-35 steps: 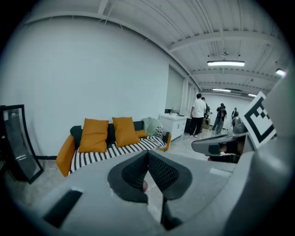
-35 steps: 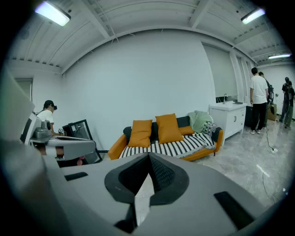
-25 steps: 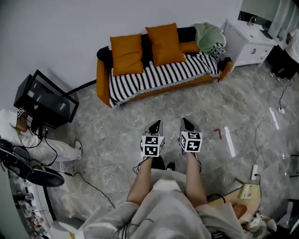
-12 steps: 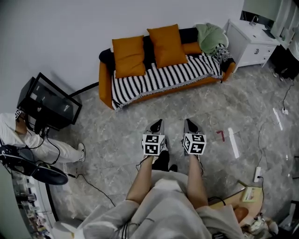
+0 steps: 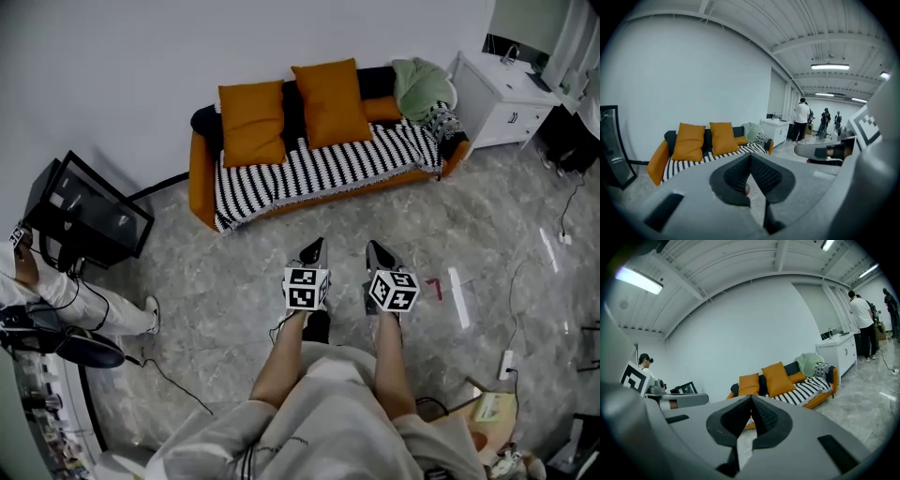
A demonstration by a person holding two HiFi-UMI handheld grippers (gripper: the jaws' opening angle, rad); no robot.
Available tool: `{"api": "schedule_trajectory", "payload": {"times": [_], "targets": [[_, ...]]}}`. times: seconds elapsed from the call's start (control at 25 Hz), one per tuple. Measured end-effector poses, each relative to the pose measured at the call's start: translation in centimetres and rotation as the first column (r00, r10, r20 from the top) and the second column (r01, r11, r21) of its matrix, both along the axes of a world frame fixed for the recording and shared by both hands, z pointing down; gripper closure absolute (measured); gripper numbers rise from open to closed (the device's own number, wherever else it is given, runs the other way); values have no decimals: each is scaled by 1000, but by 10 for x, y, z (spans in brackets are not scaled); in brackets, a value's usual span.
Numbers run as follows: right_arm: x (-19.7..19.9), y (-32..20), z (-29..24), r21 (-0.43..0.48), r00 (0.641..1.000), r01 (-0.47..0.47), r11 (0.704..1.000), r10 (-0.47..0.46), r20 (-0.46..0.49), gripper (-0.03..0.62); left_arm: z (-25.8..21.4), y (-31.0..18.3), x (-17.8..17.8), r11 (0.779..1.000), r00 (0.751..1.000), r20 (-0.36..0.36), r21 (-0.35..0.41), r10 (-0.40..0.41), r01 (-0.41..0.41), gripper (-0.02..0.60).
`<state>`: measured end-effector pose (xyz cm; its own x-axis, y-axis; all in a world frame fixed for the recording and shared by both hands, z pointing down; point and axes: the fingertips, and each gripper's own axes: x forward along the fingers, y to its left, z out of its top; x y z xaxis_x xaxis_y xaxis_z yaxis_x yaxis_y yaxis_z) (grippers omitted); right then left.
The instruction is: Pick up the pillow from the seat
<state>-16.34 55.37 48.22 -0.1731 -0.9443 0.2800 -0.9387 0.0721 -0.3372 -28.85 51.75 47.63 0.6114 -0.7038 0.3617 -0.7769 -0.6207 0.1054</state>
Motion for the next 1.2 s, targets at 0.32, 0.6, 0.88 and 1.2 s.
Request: {"api": "schedule_trajectory", "payload": {"times": [0.32,0.6,0.88,1.2], "targets": [[18,-61,11,-100,1000,-17,995,16,-14,586,-4,-61,25,999,999,-7,-17,32,-32,572],[18,-116,15,-122,1000,18,992,-18,-1,586,-2,-116,33,998,998,-15,-33,58,-58,574],[18,-180,14,-101,1000,5,995,-5,-1,586,2,-184,35,996,997,-11,-26,80,-80,574],[26,-234,11,-84,998,-59,995,62,32,586,5,-244,30,995,995,-1,-26,101,-101,574]]}}
